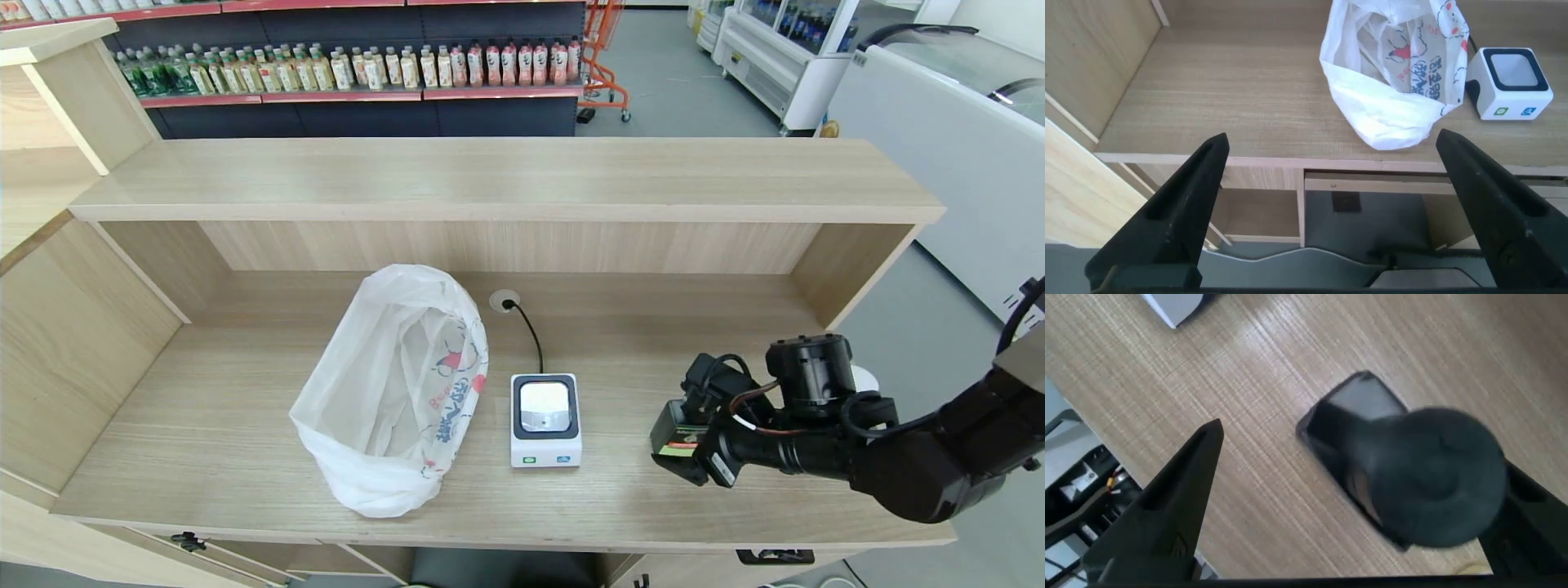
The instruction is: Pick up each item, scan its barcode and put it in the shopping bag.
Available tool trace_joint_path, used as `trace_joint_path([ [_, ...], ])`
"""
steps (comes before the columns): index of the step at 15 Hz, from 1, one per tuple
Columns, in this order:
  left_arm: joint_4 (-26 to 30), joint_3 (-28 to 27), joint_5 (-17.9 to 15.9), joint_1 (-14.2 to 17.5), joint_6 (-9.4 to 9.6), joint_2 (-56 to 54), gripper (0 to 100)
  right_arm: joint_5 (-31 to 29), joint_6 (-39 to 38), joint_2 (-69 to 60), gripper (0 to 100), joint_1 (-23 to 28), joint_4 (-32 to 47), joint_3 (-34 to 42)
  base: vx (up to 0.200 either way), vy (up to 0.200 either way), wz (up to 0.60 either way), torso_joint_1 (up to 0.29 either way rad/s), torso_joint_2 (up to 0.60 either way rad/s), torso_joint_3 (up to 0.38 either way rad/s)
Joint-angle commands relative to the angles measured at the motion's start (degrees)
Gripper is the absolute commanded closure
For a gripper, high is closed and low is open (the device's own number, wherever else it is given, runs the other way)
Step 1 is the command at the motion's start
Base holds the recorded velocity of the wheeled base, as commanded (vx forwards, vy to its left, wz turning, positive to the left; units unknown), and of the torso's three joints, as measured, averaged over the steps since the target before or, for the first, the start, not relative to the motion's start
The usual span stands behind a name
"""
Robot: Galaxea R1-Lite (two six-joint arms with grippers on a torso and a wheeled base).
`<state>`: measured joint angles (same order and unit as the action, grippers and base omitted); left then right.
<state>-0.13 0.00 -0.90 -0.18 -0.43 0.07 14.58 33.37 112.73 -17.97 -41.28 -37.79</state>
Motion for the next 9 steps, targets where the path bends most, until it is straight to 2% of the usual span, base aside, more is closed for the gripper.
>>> trace_joint_path([
  [1,-0.04,0.00,-0.06,0.01,-0.01,0.01,0,0.10,0.12,3.29,0,-1.10,-0.38,-2.55,0.000,0.000,0.00,0.000,0.00,0.000],
  [9,-0.04,0.00,-0.06,0.01,-0.01,0.01,0,1.06,-0.58,7.77,0,-2.77,-1.88,-8.26,0.000,0.000,0.00,0.000,0.00,0.000],
])
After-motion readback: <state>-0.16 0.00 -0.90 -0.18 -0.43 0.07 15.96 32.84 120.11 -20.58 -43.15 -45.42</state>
